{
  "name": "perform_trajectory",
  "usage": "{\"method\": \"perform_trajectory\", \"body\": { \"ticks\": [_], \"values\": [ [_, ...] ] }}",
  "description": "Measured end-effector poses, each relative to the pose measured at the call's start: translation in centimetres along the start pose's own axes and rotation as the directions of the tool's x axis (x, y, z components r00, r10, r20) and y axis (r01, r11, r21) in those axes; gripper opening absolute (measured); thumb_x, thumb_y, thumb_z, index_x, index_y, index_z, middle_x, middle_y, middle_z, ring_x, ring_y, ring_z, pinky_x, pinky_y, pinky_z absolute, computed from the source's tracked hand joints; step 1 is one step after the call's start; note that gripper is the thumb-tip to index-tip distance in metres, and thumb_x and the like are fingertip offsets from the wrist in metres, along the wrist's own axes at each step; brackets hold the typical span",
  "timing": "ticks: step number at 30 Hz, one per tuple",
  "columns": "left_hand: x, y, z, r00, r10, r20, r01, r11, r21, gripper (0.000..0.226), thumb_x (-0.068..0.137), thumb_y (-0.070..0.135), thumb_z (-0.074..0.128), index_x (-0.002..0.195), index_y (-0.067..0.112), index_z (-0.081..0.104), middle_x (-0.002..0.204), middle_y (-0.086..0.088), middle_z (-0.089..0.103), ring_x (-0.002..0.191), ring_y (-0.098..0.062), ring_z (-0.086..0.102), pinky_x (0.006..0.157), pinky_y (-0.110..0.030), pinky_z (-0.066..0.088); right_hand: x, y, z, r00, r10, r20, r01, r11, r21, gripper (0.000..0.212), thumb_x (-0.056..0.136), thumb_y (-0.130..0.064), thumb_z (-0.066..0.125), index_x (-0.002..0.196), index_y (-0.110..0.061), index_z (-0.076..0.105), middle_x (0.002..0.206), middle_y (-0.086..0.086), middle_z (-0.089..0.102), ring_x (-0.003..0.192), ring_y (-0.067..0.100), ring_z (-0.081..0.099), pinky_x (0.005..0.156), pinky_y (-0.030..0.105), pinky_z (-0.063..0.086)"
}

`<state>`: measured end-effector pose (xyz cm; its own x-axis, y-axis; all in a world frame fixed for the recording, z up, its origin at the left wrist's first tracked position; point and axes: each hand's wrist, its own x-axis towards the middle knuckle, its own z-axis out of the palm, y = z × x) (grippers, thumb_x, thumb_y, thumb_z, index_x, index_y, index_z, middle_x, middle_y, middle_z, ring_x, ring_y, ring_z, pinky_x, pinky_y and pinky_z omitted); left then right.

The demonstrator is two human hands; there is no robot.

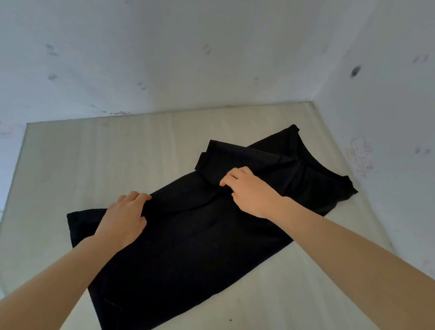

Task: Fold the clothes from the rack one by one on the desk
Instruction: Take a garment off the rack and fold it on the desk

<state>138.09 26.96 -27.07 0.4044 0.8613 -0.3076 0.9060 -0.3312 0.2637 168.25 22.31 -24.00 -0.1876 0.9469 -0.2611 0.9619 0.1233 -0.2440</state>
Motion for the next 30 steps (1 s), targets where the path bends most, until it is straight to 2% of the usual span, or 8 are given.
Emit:
{"method": "perform_trajectory", "body": {
  "ticks": [6, 10, 13, 17, 20, 24, 27, 30],
  "values": [
    [-0.9, -4.1, -0.9, 0.999, -0.045, 0.010, 0.042, 0.978, 0.203, 0.034, 0.093, 0.019, 0.047, 0.125, 0.026, 0.056, 0.110, 0.008, 0.058, 0.106, -0.015, 0.052, 0.094, -0.033, 0.032, 3.0, -2.7, 1.9, 0.979, -0.107, 0.173, 0.157, 0.936, -0.314, 0.056, 0.091, -0.008, 0.058, 0.140, -0.027, 0.040, 0.150, 0.000, 0.032, 0.139, 0.030, 0.022, 0.104, 0.039, 0.038],
    [-2.3, -5.3, -1.4, 0.990, -0.001, -0.140, 0.019, 0.991, 0.132, 0.026, 0.091, 0.015, 0.053, 0.112, 0.022, 0.066, 0.098, 0.005, 0.061, 0.092, -0.019, 0.059, 0.084, -0.032, 0.035, 3.6, -2.7, 1.2, 0.997, -0.045, 0.065, 0.070, 0.870, -0.488, 0.050, 0.090, -0.015, 0.059, 0.137, -0.019, 0.042, 0.136, 0.005, 0.048, 0.130, 0.029, 0.035, 0.101, 0.038, 0.034],
    [-3.6, -5.3, -1.7, 0.970, 0.082, -0.230, -0.066, 0.995, 0.077, 0.026, 0.086, 0.008, 0.061, 0.109, 0.019, 0.067, 0.092, 0.002, 0.061, 0.070, -0.026, 0.063, 0.061, -0.031, 0.041, 2.9, -2.3, -0.1, 0.999, -0.034, 0.006, 0.032, 0.863, -0.504, 0.043, 0.091, -0.014, 0.056, 0.132, -0.017, 0.047, 0.123, 0.005, 0.054, 0.118, 0.026, 0.042, 0.095, 0.036, 0.036],
    [-5.6, -4.7, -1.5, 0.947, 0.247, -0.206, -0.232, 0.968, 0.095, 0.035, 0.083, 0.002, 0.065, 0.111, 0.023, 0.065, 0.088, 0.005, 0.055, 0.049, -0.023, 0.057, 0.043, -0.029, 0.045, 0.4, -1.4, -1.1, 0.997, -0.056, -0.045, 0.028, 0.881, -0.473, 0.040, 0.089, -0.011, 0.056, 0.128, -0.018, 0.050, 0.117, 0.003, 0.055, 0.110, 0.024, 0.045, 0.092, 0.034, 0.037],
    [-7.0, -3.8, -0.5, 0.947, 0.320, -0.029, -0.315, 0.942, 0.112, 0.041, 0.087, 0.008, 0.058, 0.123, 0.028, 0.061, 0.106, 0.008, 0.055, 0.067, -0.018, 0.064, 0.058, -0.026, 0.048, -1.6, -0.4, -0.3, 0.998, -0.069, 0.003, 0.063, 0.892, -0.447, 0.030, 0.092, -0.015, 0.053, 0.122, -0.020, 0.052, 0.116, 0.001, 0.056, 0.106, 0.022, 0.047, 0.088, 0.032, 0.041],
    [-7.6, -2.3, 0.6, 0.937, 0.267, 0.226, -0.298, 0.948, 0.114, 0.041, 0.094, 0.023, 0.049, 0.134, 0.033, 0.054, 0.123, 0.016, 0.045, 0.092, -0.002, 0.052, 0.075, -0.014, 0.039, -3.5, 0.3, 0.7, 0.987, -0.058, 0.150, 0.087, 0.978, -0.190, 0.033, 0.097, -0.020, 0.050, 0.130, -0.024, 0.048, 0.133, -0.004, 0.046, 0.107, 0.016, 0.048, 0.090, 0.030, 0.048],
    [-6.8, -0.6, 1.0, 0.945, 0.240, 0.223, -0.236, 0.971, -0.048, 0.034, 0.094, 0.030, 0.051, 0.127, 0.029, 0.060, 0.119, 0.018, 0.047, 0.091, 0.001, 0.050, 0.084, -0.017, 0.046, -4.0, 1.1, 0.2, 0.998, -0.054, 0.025, 0.055, 0.997, -0.048, 0.036, 0.096, -0.016, 0.050, 0.131, -0.023, 0.050, 0.136, -0.005, 0.045, 0.100, 0.012, 0.055, 0.090, 0.029, 0.049],
    [-5.1, 2.5, 1.6, 0.953, 0.209, 0.219, -0.158, 0.960, -0.229, 0.028, 0.096, 0.026, 0.054, 0.122, 0.027, 0.063, 0.115, 0.017, 0.050, 0.094, -0.001, 0.055, 0.092, -0.021, 0.048, -3.8, 2.9, -1.1, 0.994, 0.075, -0.086, -0.074, 0.997, 0.007, 0.035, 0.095, -0.010, 0.047, 0.129, -0.017, 0.052, 0.131, 0.000, 0.048, 0.100, 0.016, 0.055, 0.089, 0.031, 0.048]
  ]
}}
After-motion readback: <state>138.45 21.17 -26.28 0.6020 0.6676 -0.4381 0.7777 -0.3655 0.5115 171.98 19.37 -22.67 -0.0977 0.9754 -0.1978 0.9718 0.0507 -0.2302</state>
